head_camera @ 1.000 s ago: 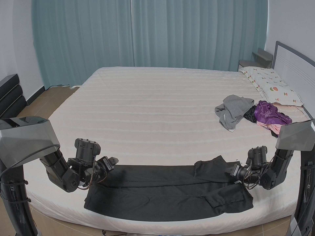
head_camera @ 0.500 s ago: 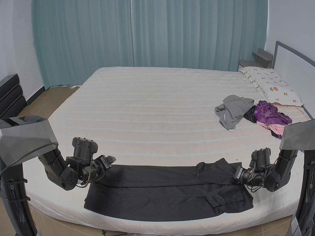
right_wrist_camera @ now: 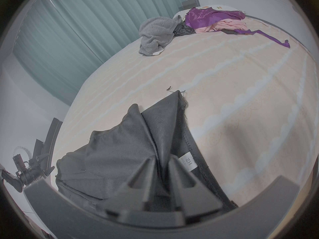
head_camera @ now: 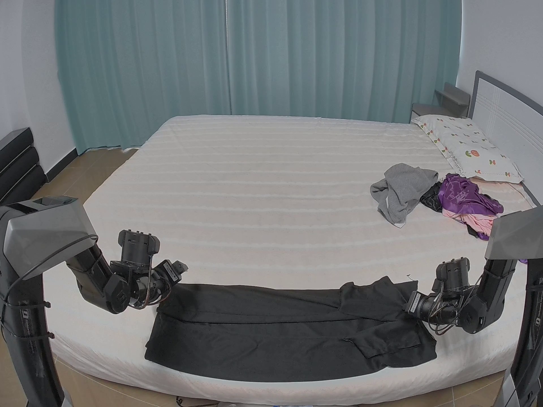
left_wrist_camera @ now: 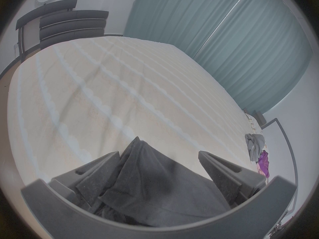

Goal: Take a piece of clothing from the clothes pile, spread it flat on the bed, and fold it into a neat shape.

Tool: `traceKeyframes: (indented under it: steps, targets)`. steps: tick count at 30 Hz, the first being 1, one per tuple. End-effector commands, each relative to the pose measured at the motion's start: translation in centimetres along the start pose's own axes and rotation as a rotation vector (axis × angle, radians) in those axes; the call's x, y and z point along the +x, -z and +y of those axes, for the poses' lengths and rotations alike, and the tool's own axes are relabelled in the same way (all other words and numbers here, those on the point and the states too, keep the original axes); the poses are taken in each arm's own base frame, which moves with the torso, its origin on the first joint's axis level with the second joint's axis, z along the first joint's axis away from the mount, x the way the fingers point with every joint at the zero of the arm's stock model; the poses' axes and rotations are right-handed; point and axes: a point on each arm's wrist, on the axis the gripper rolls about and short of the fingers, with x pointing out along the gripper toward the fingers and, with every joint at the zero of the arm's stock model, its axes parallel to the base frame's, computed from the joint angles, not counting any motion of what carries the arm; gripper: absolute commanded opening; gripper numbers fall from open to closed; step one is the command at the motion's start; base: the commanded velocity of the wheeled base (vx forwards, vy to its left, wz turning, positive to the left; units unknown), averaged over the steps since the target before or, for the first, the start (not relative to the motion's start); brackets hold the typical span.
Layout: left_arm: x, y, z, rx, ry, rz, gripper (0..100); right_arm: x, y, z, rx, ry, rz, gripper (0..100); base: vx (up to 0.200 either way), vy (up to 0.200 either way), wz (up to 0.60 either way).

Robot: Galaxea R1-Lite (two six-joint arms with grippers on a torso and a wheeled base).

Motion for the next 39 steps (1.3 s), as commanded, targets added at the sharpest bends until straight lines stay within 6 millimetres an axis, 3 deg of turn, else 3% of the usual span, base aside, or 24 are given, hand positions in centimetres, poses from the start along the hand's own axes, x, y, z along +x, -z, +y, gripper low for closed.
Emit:
traceKeyframes:
  steps: [1,6,14,15,21,28,29,39]
  targets:
    - [1.6,-0.5,0.9,-0.022,-0.029,-0.004,100,0.0,0.1,0.1,-0.003,-0.005,0.005,100,0.0,0.0,0.0]
    - [3.0,-0.5,1.0,-0.024,-0.034,-0.002,100,-0.1,-1.0,0.4,0.015,-0.02,-0.038,100,0.0,0.0,0.0]
    - [4.4,0.4,0.7,0.021,-0.031,0.014,100,0.8,-4.0,-1.6,0.092,-0.002,-0.122,100,0.0,0.0,0.0]
    - [4.5,0.4,0.7,0.026,-0.032,0.016,0,0.9,-4.0,-1.7,0.093,-0.001,-0.123,100,0.0,0.0,0.0]
    - [4.7,0.2,1.0,0.019,-0.044,0.001,0,3.5,-4.3,-1.2,0.112,-0.009,-0.127,100,0.0,0.0,0.0]
    - [4.4,-0.6,1.8,-0.014,-0.061,-0.015,0,4.9,-4.3,-1.1,0.106,-0.01,-0.124,100,0.0,0.0,0.0]
    - [4.4,-0.6,1.8,-0.014,-0.061,-0.015,0,4.9,-4.3,-1.1,0.106,-0.01,-0.124,0,0.0,0.0,0.0]
    - [4.2,-0.9,2.0,-0.02,-0.066,-0.021,0,5.1,-5.0,-1.3,0.121,0.018,-0.171,0,0.0,0.0,0.0]
